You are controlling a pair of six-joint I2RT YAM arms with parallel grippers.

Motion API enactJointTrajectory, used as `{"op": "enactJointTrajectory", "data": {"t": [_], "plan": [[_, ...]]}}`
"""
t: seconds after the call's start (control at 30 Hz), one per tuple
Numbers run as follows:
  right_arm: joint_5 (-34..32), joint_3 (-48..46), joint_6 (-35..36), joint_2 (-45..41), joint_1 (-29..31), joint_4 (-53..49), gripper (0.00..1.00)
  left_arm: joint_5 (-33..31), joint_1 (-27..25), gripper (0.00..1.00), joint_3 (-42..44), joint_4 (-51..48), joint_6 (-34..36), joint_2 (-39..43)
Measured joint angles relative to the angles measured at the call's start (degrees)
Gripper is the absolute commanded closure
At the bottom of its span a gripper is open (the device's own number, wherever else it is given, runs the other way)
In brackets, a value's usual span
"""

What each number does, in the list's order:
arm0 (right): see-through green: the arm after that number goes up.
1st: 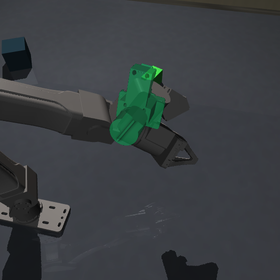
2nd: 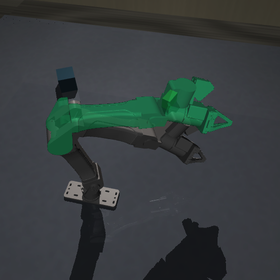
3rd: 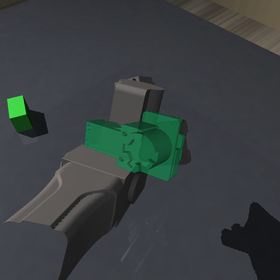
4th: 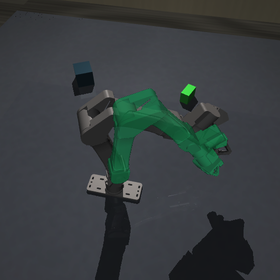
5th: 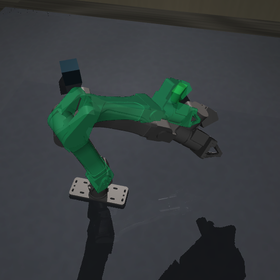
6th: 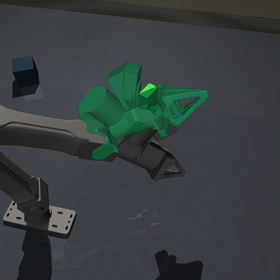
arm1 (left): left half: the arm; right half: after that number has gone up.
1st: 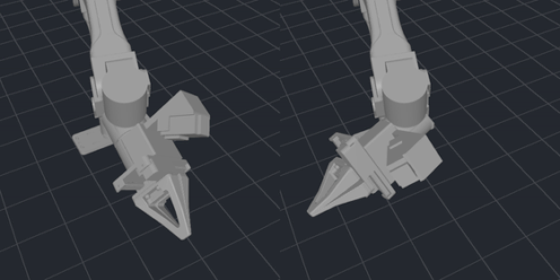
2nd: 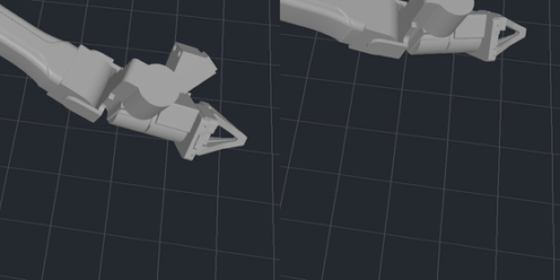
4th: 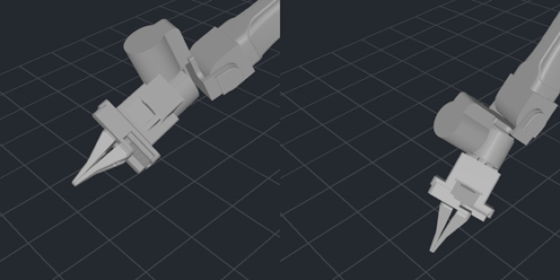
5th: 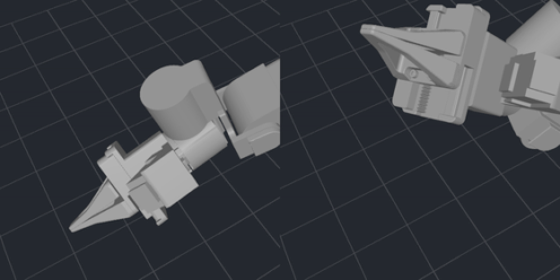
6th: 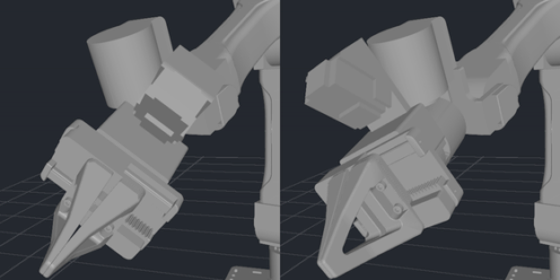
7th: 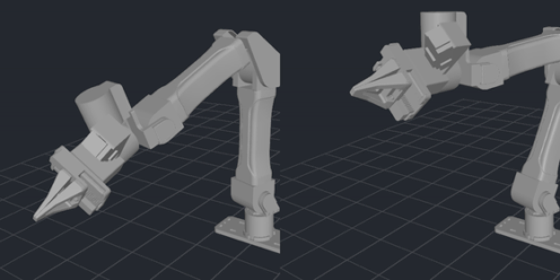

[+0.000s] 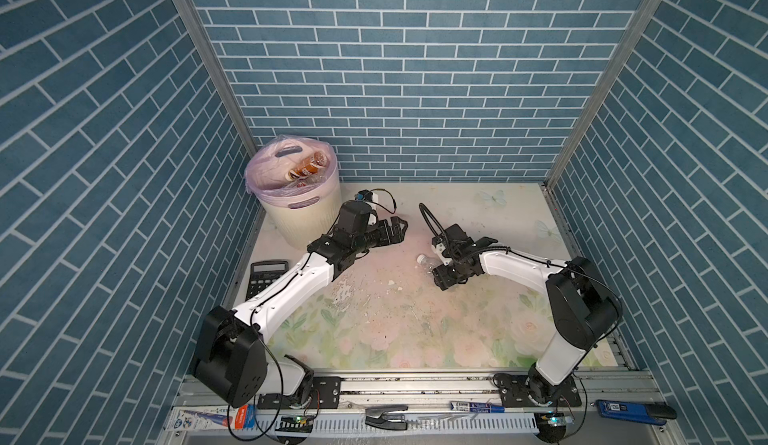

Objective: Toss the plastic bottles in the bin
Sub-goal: 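Lift the clear bottle upright with the right gripper toward the left gripper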

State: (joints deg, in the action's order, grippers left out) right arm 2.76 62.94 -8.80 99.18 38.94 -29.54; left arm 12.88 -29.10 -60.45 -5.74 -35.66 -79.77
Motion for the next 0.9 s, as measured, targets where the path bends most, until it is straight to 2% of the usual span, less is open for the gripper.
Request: {"op": "enactJointTrajectory", "data": {"t": [0.33, 0.9], "plan": [[0.02, -2.32, -1.49, -1.27, 0.17, 3.19, 0.53, 1.81, 1.46, 0.01, 0.44, 0.94, -3.30, -1.20], [3.19, -2.03, -2.99, -6.47, 0.09, 4.07, 0.55, 9.09, 1.66, 0.01, 2.95, 9.03, -12.20, -6.14]]}}
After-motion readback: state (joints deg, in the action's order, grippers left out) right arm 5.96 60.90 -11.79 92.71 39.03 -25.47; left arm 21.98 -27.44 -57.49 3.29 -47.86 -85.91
